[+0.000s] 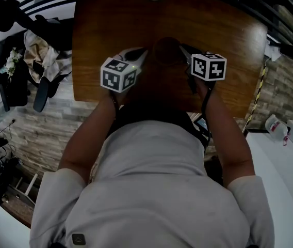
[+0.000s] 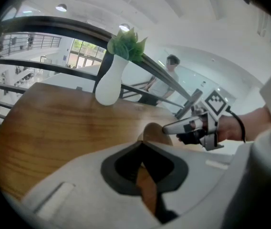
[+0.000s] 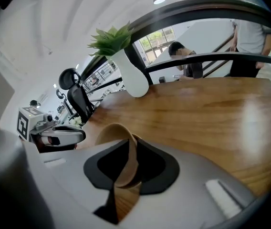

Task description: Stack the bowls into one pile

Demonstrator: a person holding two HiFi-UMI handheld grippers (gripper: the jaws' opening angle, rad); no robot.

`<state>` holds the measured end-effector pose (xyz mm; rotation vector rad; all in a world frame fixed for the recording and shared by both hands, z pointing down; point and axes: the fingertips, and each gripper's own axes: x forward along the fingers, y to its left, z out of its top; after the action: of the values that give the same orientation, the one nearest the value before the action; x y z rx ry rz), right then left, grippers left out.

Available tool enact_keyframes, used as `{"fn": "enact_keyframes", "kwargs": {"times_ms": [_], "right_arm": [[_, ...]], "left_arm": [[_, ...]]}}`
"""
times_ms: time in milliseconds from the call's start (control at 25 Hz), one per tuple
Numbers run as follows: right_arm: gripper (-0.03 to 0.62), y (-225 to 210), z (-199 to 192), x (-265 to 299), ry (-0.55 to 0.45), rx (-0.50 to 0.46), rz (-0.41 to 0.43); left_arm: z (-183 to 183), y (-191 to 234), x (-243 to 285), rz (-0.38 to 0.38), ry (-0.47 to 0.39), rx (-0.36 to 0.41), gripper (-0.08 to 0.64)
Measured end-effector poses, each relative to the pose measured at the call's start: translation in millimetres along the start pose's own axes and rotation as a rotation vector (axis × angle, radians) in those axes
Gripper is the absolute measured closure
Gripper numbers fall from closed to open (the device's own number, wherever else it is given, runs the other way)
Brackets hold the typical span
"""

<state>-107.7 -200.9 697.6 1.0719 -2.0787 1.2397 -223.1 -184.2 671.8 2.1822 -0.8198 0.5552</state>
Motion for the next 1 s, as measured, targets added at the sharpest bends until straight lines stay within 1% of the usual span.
{"fn": "enact_keyframes", "kwargs": {"times_ms": [80,160,520,760,1000], "right_arm": [[0.484,-3,1,0,-0.004,0.003,-0.012],[0.465,-5,3,-2,-0.007,0.006,-0.022],[0.462,-1,11,-14,-0.027,-0.013,-0.022],[0.463,7,17,-40,-0.055,-0.024,-0.023],[0.514,30,24,-70,-0.105,-0.057,-0.025]], "left_arm": [[0,-1,0,-0.001,-0.001,0.001,0.557],[1,-3,1,-0.002,0.000,0.003,0.557],[8,-11,-7,-0.006,-0.015,0.020,0.557],[22,-22,-23,-0.006,-0.045,0.049,0.557],[37,-37,-49,-0.011,-0.077,0.106,0.557]]}}
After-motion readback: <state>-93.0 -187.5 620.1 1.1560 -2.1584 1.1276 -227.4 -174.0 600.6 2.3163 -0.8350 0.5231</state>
